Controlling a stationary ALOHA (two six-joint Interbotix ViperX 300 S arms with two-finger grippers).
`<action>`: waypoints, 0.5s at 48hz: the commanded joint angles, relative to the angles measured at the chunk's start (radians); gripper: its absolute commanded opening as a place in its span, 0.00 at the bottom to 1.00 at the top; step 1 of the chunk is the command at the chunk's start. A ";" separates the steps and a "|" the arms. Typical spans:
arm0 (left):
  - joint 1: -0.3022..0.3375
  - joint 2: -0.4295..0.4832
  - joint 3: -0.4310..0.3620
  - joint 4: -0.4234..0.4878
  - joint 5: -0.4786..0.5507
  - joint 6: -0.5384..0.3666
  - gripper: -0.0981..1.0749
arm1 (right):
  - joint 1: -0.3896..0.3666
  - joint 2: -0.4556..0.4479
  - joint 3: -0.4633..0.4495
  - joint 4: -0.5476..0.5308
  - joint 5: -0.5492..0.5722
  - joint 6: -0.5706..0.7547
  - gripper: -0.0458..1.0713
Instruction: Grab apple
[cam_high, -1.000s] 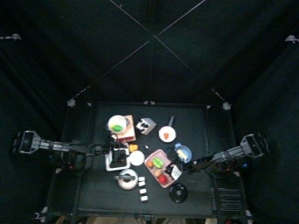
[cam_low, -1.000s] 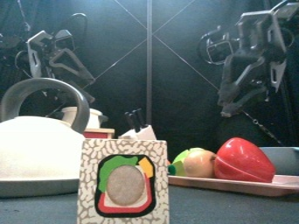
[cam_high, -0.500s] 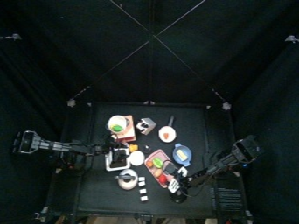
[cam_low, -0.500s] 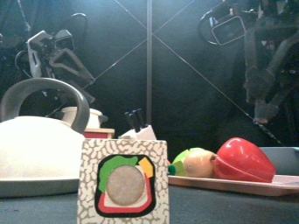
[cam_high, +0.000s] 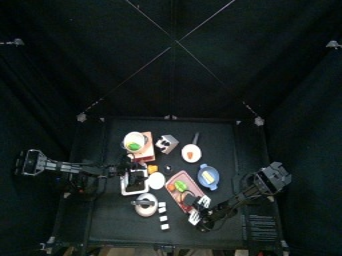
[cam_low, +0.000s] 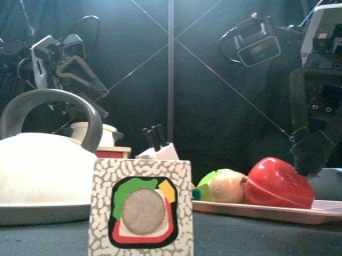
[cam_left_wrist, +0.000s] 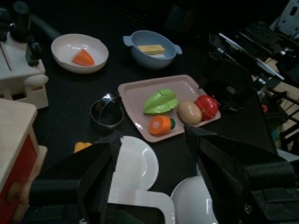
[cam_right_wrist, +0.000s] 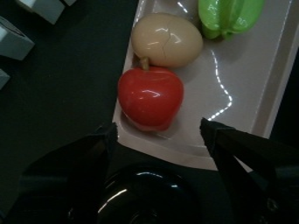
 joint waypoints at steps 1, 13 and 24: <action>-0.002 -0.002 -0.014 -0.002 -0.009 0.000 0.88 | -0.009 -0.006 -0.026 -0.023 -0.006 -0.003 0.97; 0.002 -0.002 -0.014 -0.002 -0.011 0.000 0.88 | -0.028 0.034 -0.052 -0.074 -0.035 -0.005 0.97; 0.000 -0.002 -0.014 -0.003 -0.009 0.000 0.88 | -0.055 0.057 -0.057 -0.083 -0.035 -0.005 0.97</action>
